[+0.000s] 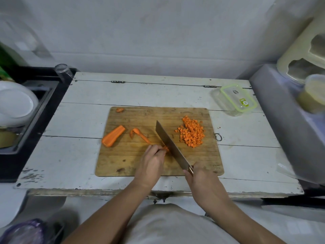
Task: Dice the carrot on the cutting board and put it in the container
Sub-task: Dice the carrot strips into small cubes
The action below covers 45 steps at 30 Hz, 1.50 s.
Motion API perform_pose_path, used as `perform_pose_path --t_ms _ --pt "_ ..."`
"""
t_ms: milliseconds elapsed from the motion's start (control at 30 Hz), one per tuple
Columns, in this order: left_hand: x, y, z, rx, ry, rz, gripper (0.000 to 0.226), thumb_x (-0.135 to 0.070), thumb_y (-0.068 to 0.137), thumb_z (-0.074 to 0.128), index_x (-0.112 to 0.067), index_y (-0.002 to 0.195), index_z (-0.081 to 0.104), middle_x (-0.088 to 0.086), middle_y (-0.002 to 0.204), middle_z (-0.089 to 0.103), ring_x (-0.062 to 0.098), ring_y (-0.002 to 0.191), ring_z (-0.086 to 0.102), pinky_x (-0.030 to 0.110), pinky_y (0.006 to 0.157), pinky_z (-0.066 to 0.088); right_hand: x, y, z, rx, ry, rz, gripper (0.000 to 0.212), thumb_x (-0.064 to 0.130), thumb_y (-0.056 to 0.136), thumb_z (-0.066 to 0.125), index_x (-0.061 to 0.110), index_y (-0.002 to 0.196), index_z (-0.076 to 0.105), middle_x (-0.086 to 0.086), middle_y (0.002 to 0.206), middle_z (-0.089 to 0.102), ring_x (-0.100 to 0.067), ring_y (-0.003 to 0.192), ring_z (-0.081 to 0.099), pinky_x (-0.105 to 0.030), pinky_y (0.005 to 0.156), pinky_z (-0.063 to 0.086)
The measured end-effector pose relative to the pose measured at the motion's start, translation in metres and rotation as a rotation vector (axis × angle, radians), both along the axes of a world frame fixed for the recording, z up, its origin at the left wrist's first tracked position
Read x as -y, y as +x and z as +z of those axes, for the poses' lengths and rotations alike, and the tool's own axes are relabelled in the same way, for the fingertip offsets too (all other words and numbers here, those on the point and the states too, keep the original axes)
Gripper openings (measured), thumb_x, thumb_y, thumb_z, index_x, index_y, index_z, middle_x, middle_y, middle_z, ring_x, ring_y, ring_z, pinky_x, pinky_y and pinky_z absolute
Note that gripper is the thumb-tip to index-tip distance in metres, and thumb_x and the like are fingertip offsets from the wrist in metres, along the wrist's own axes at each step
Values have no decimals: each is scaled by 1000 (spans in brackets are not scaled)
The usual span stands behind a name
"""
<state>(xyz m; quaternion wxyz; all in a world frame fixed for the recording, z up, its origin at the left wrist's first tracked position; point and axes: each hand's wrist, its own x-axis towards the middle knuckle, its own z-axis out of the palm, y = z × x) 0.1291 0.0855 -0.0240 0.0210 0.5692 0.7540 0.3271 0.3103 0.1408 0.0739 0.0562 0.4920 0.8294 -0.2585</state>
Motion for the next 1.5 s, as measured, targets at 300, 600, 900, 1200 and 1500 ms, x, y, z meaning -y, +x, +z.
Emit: perform_pose_path --t_ms 300,600,900,1200,1500 --pt "0 -1 -2 -34 -7 11 22 3 92 67 -8 108 77 3 100 65 22 95 58 36 81 55 -10 -34 -1 67 70 53 32 45 105 41 15 105 51 -6 92 68 -29 84 67 -35 65 49" --pt "9 -4 0 -31 4 -18 27 6 88 70 -5 113 75 6 106 69 21 100 61 35 84 57 -15 -9 1 -79 -19 -92 31 48 103 45 19 94 51 2 77 60 -20 71 60 -39 62 49" --pt "4 2 8 -51 45 -3 14 1 91 68 -7 100 76 3 98 68 20 94 59 35 81 55 3 -1 5 -18 -22 -6 30 48 104 43 19 95 47 1 80 58 -24 73 58 -36 59 43" --pt "1 3 5 -20 27 15 12 1 90 64 -8 92 72 2 93 62 18 91 55 35 79 54 6 -3 13 56 -98 -24 30 47 104 42 18 97 46 -2 85 61 -30 79 60 -37 63 43" --pt "0 -1 -1 38 55 35 7 -5 94 69 -6 95 76 1 91 64 17 90 54 35 76 53 -14 -31 1 -41 -29 -90 31 47 104 41 17 98 48 -2 81 62 -27 72 59 -38 62 45"
